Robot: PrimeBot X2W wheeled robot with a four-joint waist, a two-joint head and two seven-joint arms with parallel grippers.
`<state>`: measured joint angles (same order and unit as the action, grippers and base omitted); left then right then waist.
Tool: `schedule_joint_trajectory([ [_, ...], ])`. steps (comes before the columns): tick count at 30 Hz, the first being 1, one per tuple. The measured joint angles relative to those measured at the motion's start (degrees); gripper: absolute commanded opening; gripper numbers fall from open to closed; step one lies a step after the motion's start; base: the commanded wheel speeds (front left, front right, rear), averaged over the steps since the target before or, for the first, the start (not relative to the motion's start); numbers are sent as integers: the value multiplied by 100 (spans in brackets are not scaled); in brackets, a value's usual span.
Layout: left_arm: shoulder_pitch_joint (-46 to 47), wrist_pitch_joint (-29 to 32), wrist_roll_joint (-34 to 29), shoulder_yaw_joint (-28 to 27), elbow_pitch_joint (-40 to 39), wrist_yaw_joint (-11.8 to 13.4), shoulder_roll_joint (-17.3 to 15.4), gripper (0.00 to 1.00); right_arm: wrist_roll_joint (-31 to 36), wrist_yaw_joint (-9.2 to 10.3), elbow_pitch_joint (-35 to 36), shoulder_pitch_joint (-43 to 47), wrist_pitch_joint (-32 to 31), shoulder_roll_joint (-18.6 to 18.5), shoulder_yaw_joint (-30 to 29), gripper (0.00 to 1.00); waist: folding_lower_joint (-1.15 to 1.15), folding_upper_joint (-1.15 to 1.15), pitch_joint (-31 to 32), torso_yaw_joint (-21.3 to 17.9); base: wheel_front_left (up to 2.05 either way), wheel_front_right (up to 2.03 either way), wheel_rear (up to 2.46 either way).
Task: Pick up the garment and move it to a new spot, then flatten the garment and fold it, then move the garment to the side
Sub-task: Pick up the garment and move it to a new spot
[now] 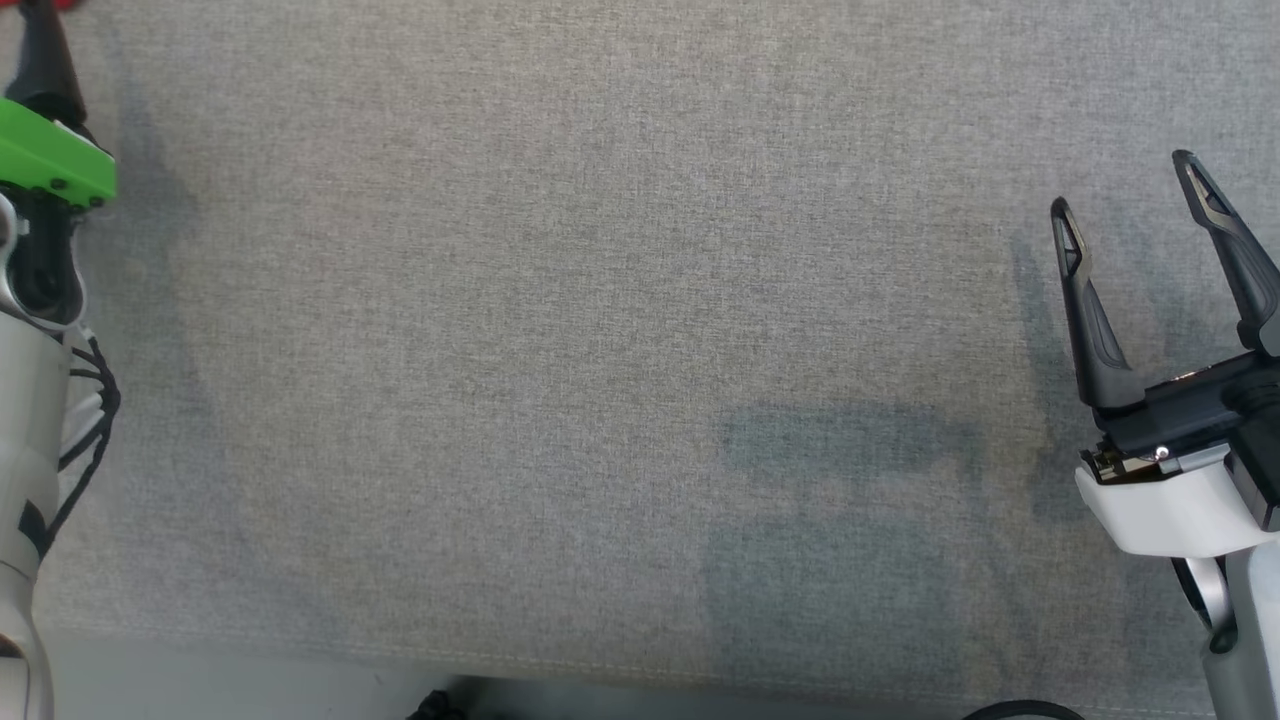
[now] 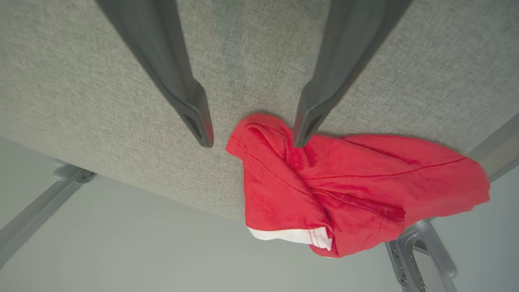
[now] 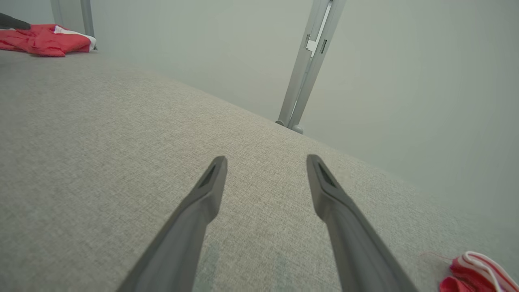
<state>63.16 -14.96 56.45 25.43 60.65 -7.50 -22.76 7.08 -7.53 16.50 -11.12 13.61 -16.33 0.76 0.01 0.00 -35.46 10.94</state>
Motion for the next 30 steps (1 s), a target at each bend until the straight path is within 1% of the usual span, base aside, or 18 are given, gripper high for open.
schedule_joint_trajectory([
  [8,267,-2,98,121,133,0,-108,100,1,0,181,160,-75,33,13,100,0,0,-230,-57,0,0,0],
  [14,413,-8,186,265,334,0,-102,100,18,0,294,249,-90,78,-21,100,0,0,-397,-101,0,0,0],
  [30,576,-8,490,584,621,0,-112,100,41,0,560,494,-179,132,-141,100,0,0,-474,-156,0,0,0],
])
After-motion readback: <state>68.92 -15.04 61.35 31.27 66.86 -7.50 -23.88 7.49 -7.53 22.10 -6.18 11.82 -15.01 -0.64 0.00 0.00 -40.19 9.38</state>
